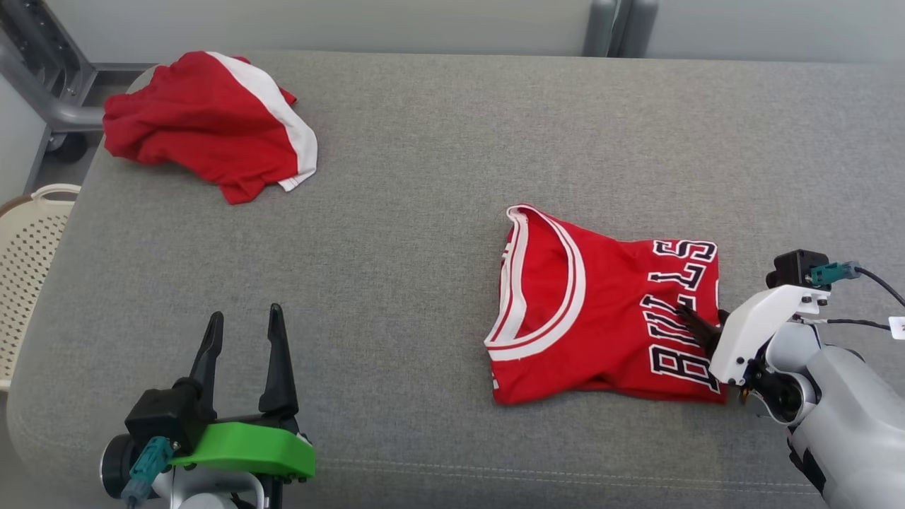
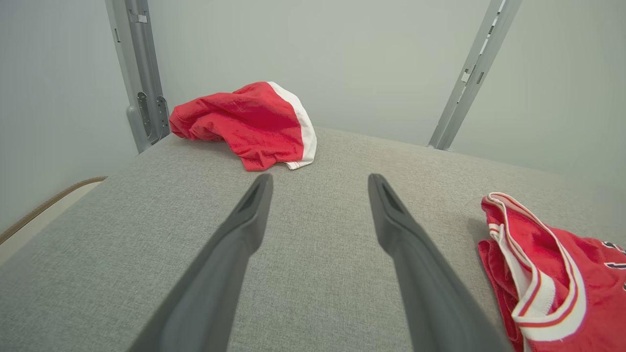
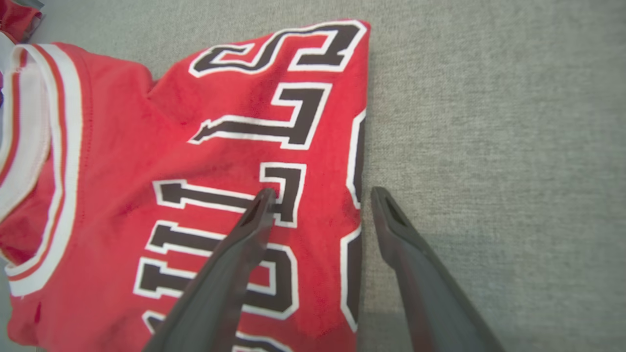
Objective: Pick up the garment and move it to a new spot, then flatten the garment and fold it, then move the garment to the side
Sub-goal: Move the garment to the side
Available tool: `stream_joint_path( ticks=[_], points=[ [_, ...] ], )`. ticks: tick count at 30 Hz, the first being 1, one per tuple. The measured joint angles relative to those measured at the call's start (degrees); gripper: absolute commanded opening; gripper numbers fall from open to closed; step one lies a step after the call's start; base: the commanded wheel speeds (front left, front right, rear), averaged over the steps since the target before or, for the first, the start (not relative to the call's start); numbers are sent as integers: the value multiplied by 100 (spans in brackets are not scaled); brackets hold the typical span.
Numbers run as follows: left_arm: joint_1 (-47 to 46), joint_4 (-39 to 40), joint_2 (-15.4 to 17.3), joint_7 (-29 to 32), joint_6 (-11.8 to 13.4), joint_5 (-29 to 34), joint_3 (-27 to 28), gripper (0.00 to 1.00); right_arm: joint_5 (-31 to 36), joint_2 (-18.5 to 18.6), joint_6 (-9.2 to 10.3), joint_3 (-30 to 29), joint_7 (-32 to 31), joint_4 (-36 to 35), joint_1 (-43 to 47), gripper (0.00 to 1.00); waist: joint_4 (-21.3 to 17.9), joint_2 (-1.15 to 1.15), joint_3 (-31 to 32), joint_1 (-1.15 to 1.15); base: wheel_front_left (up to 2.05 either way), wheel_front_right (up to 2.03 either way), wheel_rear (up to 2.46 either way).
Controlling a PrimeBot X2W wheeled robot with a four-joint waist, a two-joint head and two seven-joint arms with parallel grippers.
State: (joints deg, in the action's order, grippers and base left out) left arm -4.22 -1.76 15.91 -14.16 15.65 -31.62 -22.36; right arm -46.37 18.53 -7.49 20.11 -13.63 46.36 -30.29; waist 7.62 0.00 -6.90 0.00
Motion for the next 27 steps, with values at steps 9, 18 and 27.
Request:
stream_joint_path(
  ticks=[9,18,27],
  points=[
    [-27,-19,9,-3,7,9,0,100,-162,143,-1,354,92,92,-199,0,127,0,-108,0,0,0,0],
    [-68,82,33,-12,-21,54,-48,100,56,276,-5,649,503,280,-477,0,-134,0,-107,0,0,0,0],
    [-202,222,48,-5,-25,144,-131,100,175,615,-4,878,660,367,-1005,0,-843,0,-148,0,0,0,0]
  ],
)
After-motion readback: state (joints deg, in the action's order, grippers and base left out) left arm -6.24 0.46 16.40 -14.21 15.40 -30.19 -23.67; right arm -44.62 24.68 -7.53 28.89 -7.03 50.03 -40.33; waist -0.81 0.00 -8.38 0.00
